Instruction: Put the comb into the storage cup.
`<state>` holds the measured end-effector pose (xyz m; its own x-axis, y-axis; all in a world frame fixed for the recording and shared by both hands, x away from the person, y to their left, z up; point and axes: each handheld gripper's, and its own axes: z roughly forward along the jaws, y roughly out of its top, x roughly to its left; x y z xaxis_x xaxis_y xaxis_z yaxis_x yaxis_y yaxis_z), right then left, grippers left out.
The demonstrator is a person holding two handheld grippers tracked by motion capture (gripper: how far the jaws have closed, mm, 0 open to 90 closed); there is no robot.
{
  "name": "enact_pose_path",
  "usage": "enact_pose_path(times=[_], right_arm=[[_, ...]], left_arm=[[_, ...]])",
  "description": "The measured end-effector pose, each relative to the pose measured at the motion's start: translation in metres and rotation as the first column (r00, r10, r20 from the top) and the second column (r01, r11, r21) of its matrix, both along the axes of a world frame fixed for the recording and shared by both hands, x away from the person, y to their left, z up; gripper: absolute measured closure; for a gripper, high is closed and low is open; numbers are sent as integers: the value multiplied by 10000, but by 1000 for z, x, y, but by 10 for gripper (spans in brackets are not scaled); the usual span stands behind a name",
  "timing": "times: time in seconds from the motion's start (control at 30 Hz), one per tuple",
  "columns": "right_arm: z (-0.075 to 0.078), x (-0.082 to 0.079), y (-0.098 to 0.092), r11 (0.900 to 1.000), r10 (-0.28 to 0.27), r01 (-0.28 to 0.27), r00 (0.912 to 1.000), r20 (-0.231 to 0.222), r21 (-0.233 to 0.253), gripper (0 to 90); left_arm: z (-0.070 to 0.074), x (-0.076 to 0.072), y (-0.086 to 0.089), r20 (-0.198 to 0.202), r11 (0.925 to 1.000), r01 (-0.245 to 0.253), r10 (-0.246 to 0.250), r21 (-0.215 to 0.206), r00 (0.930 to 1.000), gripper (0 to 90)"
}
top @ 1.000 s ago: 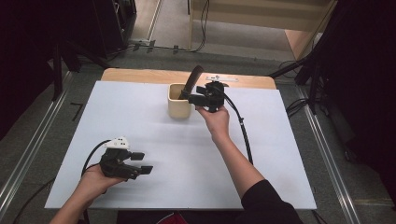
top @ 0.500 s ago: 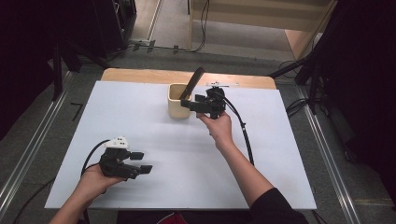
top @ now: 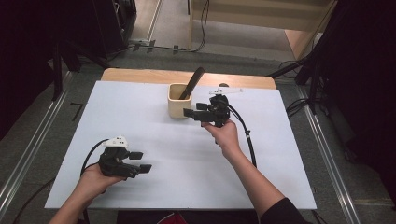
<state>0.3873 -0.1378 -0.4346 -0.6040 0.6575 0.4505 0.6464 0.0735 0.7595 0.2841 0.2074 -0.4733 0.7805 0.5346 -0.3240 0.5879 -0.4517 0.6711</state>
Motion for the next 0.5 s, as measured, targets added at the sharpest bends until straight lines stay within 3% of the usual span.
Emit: enact_pose_path(times=[0.2, 0.5], right_arm=[[-5, -7, -5, 9990, 435, -437, 9989, -196, -112, 206], [-11, -17, -9, 9934, 1143, -1138, 9918, -573, 117, 209]], left_arm=[[0, 0, 0, -15, 10000, -42, 42, -7, 10000, 310], [1, 2, 3, -69, 9996, -273, 273, 4, 9996, 309]])
